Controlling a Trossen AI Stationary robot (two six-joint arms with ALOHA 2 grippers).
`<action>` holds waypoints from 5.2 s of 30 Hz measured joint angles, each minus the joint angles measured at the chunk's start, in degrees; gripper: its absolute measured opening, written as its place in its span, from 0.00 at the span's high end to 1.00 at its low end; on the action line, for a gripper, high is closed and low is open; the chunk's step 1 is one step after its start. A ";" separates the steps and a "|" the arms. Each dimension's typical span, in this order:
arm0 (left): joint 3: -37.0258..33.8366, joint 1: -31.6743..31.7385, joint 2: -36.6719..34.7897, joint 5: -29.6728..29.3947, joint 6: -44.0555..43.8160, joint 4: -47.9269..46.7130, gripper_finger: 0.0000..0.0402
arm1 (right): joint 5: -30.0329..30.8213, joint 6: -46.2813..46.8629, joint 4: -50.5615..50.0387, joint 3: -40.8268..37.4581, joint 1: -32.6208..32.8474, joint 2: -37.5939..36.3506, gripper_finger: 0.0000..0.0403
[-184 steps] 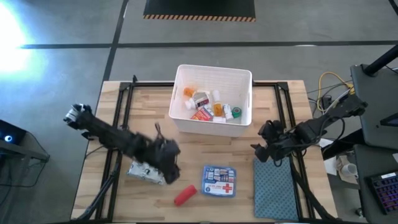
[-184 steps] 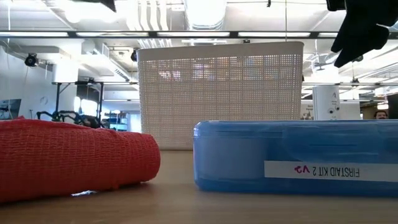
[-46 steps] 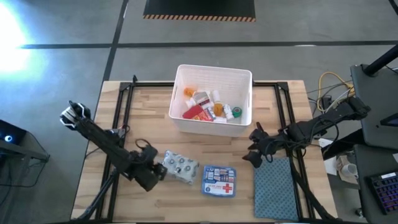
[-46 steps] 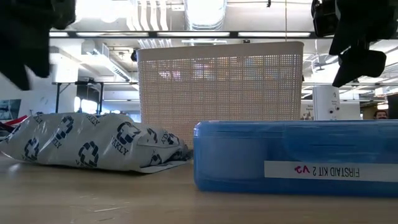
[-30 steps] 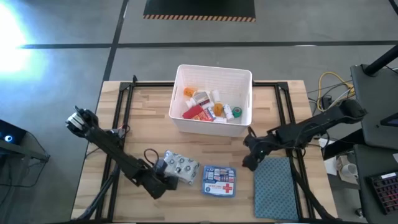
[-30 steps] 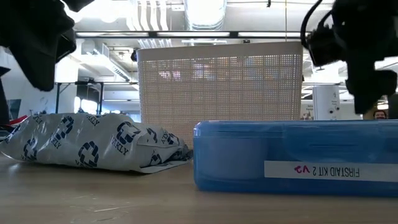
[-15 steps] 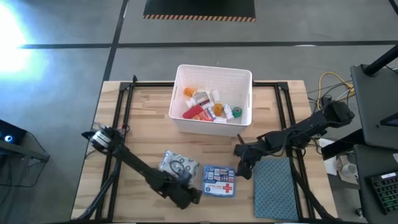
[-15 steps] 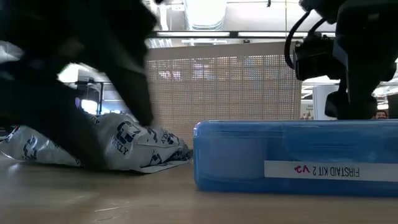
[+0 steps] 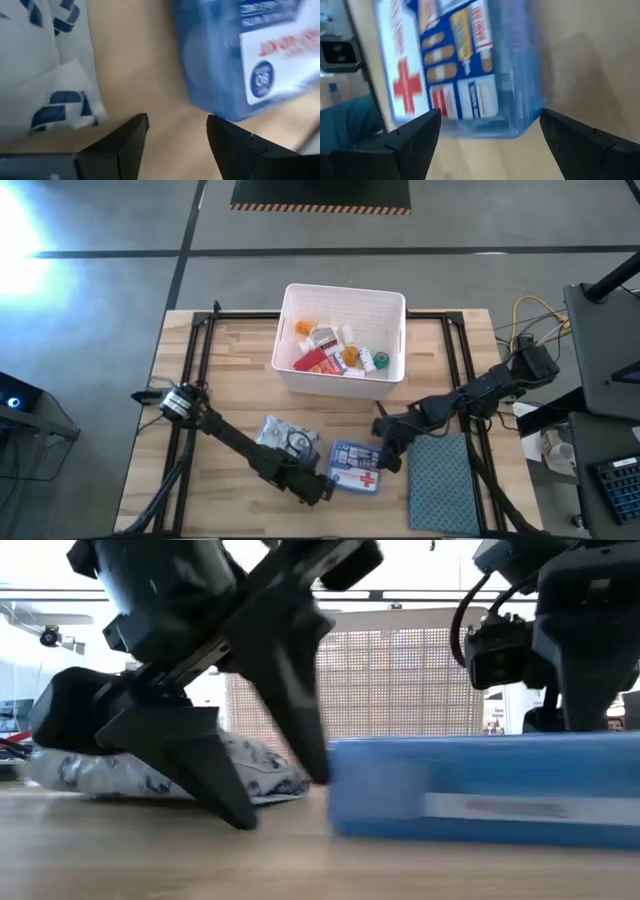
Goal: Pick & place medical supplies in basket/bin
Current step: Put the first aid kit into the white bin, then put the mailer bag into the white bin
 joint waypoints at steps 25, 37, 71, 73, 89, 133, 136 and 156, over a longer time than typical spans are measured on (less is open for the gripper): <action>-1.95 -1.28 -10.91 -6.09 1.67 -8.72 0.52 | 6.29 3.30 0.53 1.93 0.81 -1.15 0.19; -2.86 -0.49 -4.99 -3.71 2.36 3.52 0.52 | 2.55 9.19 13.19 0.43 0.77 7.20 0.19; -5.22 0.66 -1.23 -1.27 5.26 6.29 0.52 | 0.24 7.00 14.14 7.89 0.53 8.94 0.21; -5.23 0.07 -1.25 -2.08 5.29 6.09 0.52 | 0.39 6.81 13.67 7.89 0.55 8.72 0.26; 13.40 -10.98 -7.00 -24.46 -2.34 -34.74 0.62 | 3.66 -1.86 6.70 9.67 0.41 -6.62 0.60; -40.60 21.41 -52.95 -8.37 19.02 -22.93 0.33 | 16.00 -40.02 -42.02 50.51 -27.01 -3.94 0.11; -43.52 22.23 -50.43 -8.49 22.61 -12.58 0.35 | 16.56 -38.16 -40.68 50.56 -26.19 -4.27 0.11; -30.31 13.15 -31.84 1.29 43.36 9.52 0.56 | 7.51 -33.43 -47.49 48.61 -19.75 -5.00 0.11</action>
